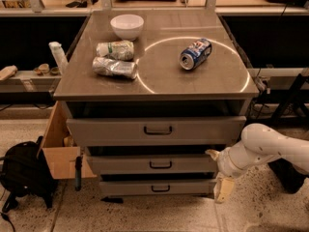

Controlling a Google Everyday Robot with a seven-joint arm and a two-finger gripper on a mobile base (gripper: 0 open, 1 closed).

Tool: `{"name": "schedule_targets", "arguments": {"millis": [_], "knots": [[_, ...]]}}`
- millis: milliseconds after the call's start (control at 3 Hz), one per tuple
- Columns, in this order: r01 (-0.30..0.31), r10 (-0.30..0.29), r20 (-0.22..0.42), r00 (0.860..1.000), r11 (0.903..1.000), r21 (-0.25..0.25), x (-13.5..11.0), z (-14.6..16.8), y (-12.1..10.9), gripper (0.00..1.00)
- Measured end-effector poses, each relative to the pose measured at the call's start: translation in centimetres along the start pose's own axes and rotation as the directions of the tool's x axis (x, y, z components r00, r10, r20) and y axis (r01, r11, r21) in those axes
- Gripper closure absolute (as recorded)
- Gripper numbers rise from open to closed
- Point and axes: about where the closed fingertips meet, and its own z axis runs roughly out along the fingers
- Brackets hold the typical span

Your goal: Open middle drawer

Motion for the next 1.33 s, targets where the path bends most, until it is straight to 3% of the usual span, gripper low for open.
{"name": "schedule_targets", "arguments": {"millis": [667,1000,1333], "knots": [[-0.032,0.032,-0.008,0.999,0.9993,-0.017,1.0,2.9,-2.6,0.0],[-0.052,0.052,-0.007,0.999,0.9979,-0.039,1.1,5.0,-3.4,0.0],[-0.053,0.053,-0.007,0.999,0.9978,-0.041,1.1,5.1,-3.4,0.0]]}}
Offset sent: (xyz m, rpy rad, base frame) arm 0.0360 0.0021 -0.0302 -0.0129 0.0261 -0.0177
